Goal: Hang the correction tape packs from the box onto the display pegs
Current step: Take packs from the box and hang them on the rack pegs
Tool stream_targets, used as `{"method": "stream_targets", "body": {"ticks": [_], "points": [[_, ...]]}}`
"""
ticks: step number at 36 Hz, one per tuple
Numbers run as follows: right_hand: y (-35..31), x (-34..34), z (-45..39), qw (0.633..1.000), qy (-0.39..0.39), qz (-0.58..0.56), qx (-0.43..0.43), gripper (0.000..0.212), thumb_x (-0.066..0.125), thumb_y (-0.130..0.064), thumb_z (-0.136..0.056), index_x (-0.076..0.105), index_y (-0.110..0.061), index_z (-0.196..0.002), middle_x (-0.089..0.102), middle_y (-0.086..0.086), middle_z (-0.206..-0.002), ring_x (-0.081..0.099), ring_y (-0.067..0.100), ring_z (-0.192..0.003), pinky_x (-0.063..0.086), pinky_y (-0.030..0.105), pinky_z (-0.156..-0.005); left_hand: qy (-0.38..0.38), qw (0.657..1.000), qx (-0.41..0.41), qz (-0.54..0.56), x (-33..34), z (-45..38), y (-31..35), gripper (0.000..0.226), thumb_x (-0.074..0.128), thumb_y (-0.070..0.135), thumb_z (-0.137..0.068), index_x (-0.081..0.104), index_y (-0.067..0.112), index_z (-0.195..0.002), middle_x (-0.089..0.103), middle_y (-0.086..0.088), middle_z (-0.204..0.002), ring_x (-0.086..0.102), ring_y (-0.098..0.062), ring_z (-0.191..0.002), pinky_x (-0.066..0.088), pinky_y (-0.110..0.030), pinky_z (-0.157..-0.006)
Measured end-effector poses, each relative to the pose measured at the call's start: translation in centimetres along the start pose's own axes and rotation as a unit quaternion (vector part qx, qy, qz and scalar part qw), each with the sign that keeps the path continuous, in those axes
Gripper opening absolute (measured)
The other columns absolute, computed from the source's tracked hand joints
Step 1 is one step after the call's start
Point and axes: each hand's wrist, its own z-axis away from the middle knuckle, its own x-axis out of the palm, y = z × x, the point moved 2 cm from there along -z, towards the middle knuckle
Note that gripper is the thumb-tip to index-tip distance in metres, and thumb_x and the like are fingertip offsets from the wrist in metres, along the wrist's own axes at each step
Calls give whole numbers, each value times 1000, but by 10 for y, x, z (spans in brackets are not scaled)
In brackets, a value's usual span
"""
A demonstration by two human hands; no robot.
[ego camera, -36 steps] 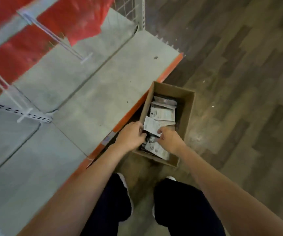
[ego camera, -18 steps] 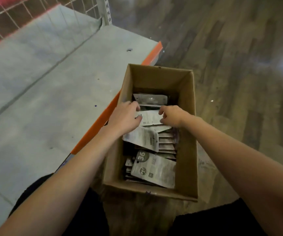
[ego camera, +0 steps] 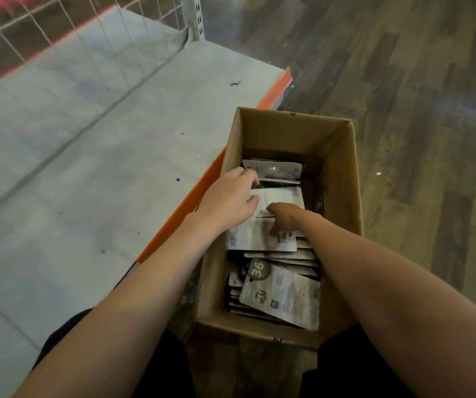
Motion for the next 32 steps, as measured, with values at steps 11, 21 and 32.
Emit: {"method": "stream_targets", "body": {"ticks": [11,21,32], "points": [[13,17,16,998,-60,-21,-2,65,64,-27,-91,35,-11,-147,44,10,-145,48,28,-125,46,36,-100,-23,999,11,27,14,-5,6,31,55,27,-96,52,19,-126,52,2,-126,54,-12,-111,43,-22,-85],[38,-83,80,857,144,-492,-46,24,54,-6,-95,52,-13,-118,66,10,-115,67,21,-98,56,35,-81,82,990,-76,89,1,-24,6,36,52,37,-96,54,14,-124,60,2,-114,55,-10,-95,38,-22,-71],[-16,-93,76,815,19,-557,-160,21,52,-5,-95,60,-11,-114,71,4,-107,69,19,-97,57,32,-81,168,811,-227,512,-13,-31,-6,31,64,12,-89,58,9,-119,67,-3,-115,67,-19,-98,58,-35,-80]]}}
